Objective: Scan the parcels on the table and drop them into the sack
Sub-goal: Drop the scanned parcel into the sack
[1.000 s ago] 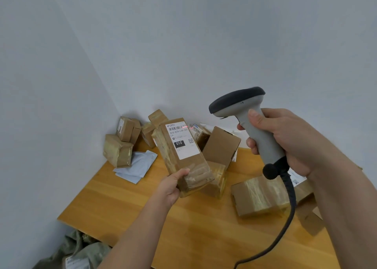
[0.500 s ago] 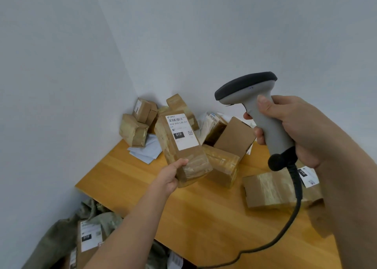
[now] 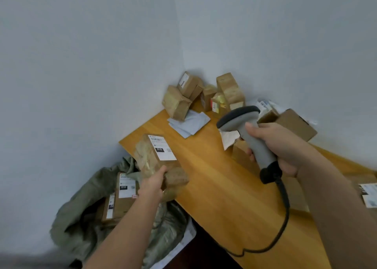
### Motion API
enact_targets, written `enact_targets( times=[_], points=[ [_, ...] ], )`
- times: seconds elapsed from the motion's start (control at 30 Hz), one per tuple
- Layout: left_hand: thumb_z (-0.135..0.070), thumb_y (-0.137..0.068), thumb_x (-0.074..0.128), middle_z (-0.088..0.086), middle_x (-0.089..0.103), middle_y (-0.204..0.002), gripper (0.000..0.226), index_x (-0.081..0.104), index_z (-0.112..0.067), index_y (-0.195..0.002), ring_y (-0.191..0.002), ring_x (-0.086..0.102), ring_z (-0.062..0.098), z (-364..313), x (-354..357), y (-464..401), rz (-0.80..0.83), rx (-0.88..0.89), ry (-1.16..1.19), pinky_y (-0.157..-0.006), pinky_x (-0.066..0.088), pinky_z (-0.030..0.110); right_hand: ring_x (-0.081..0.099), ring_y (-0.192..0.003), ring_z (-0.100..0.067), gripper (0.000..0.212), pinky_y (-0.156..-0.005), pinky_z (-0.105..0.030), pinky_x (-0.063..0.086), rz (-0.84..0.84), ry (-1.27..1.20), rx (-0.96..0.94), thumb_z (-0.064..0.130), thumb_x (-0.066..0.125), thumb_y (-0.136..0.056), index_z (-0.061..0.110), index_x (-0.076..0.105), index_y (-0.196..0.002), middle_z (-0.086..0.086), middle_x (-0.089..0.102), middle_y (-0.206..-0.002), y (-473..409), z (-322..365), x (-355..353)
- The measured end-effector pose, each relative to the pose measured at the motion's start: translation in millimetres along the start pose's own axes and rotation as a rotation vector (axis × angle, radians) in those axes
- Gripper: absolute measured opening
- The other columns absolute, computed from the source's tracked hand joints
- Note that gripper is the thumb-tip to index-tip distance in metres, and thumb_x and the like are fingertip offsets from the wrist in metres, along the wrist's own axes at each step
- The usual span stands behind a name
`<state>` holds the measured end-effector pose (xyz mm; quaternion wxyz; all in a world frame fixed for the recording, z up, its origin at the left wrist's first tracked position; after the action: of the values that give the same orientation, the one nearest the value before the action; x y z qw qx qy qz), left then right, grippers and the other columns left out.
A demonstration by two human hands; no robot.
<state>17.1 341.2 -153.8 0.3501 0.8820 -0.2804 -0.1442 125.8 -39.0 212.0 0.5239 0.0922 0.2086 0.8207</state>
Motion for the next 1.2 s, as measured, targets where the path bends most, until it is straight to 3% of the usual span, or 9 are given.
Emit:
enact_targets(
  times=[0.17,0.3,0.5,0.63,0.77,0.9,1.0,1.07,1.2],
  points=[
    [-0.059,-0.004,0.09,0.005,0.063,-0.099,0.117,0.054,-0.022,-0.109,-0.09,0.066,0.034,58,-170,-25,-0.3,-0.059,0.083,-0.068,0.057,0.054,0.059,-0.049,-0.012,0.034,-0.049,-0.026,0.05,0.14,0.05,0.047,0.033,0.058,-0.097,0.003,0.059,-0.113,-0.012,0.058,-0.087,-41,-25,76],
    [-0.053,-0.007,0.095,0.01,0.063,-0.107,0.125,0.053,-0.011,-0.117,-0.095,0.065,0.037,98,-246,-34,-0.368,-0.127,0.096,-0.069,0.056,0.059,0.054,-0.047,-0.013,0.021,-0.048,-0.027,0.047,0.238,0.094,0.1,0.018,0.071,-0.09,0.004,0.061,-0.101,-0.009,0.058,-0.07,-66,-65,144],
    [-0.048,-0.019,0.097,0.014,0.059,-0.117,0.126,0.051,-0.002,-0.127,-0.099,0.064,0.035,57,-226,42,-0.382,-0.133,0.037,-0.075,0.059,0.05,0.072,-0.073,-0.022,0.009,-0.054,-0.03,0.056,0.362,-0.286,0.429,0.005,0.063,-0.093,0.008,0.06,-0.101,-0.015,0.06,-0.103,-91,-161,234],
    [-0.056,-0.027,0.088,0.015,0.051,-0.126,0.124,0.05,0.002,-0.13,-0.108,0.057,0.032,23,-221,59,-0.346,-0.064,-0.268,-0.084,0.055,0.04,0.069,-0.102,-0.034,0.039,-0.07,-0.041,0.061,0.309,-0.4,0.537,0.002,0.065,-0.091,0.012,0.053,-0.127,-0.017,0.052,-0.133,-118,-217,269],
    [-0.053,-0.032,0.088,0.01,0.051,-0.124,0.113,0.053,-0.005,-0.129,-0.103,0.058,0.026,15,-235,44,-0.279,-0.032,-0.426,-0.072,0.055,0.033,0.066,-0.108,-0.03,0.036,-0.078,-0.045,0.059,0.265,-0.446,0.575,0.002,0.065,-0.091,0.01,0.057,-0.125,-0.016,0.057,-0.128,-143,-255,306],
    [-0.051,-0.033,0.091,0.007,0.045,-0.128,0.128,0.038,-0.009,-0.141,-0.108,0.057,0.028,15,-250,30,-0.19,-0.038,-0.52,-0.081,0.058,0.042,0.061,-0.11,-0.026,0.038,-0.089,-0.052,0.054,0.211,-0.454,0.56,0.003,0.068,-0.089,0.013,0.055,-0.124,-0.012,0.059,-0.121,-165,-273,330],
    [-0.049,-0.041,0.093,0.007,0.039,-0.134,0.13,0.031,-0.01,-0.148,-0.116,0.052,0.028,2,-249,24,-0.124,-0.007,-0.669,-0.084,0.058,0.044,0.064,-0.103,-0.026,0.047,-0.082,-0.042,0.054,0.173,-0.233,0.51,0.003,0.072,-0.085,0.008,0.052,-0.127,-0.013,0.064,-0.116,-176,-273,320],
    [-0.043,-0.055,0.091,0.008,0.031,-0.139,0.119,0.027,-0.009,-0.15,-0.126,0.043,0.028,-13,-243,21,-0.082,0.056,-0.866,-0.098,0.05,0.043,0.066,-0.097,-0.028,0.053,-0.076,-0.041,0.055,0.074,-0.084,0.473,-0.001,0.079,-0.077,0.005,0.055,-0.124,-0.014,0.067,-0.111,-183,-269,295],
    [-0.044,-0.059,0.087,0.004,0.024,-0.143,0.119,0.019,-0.012,-0.152,-0.132,0.033,0.023,-48,-214,22,0.024,0.219,-1.323,-0.106,0.041,0.035,0.06,-0.064,-0.023,0.042,-0.058,-0.035,0.05,-0.223,-0.103,0.427,-0.001,0.076,-0.081,0.001,0.057,-0.118,-0.012,0.063,-0.078,-182,-254,231]
  ],
)
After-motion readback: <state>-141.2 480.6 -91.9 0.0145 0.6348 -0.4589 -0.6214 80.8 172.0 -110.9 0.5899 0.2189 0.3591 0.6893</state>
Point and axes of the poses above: each hand's wrist, its own y-axis away from the middle knuckle, its own x-axis out of the palm, z = x × y, the point moved 10 cm from there along -y, towards the middle knuckle
